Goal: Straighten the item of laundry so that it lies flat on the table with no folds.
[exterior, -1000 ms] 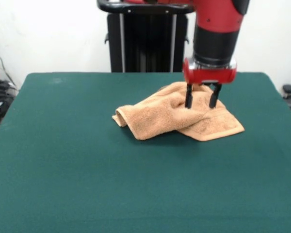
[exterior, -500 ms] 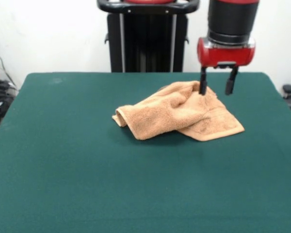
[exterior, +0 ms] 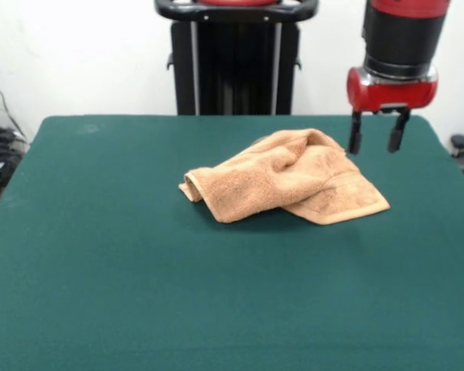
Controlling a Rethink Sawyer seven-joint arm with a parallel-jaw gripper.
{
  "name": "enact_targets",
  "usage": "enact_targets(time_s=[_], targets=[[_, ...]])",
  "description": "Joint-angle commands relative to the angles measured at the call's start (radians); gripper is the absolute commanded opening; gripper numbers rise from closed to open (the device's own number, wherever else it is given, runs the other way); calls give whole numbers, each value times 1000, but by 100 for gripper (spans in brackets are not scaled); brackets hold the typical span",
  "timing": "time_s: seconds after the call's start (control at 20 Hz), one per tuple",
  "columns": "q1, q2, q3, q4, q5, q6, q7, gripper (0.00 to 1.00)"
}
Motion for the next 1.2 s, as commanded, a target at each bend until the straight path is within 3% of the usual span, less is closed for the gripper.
enact_targets(time_s=[0.05, 0.8, 1.2], targets=[[41, 128, 17, -12, 50, -14, 244, 100], [1, 258, 23, -79, 35, -133, 195, 100], [43, 331, -2, -130, 61, -193, 238, 100]])
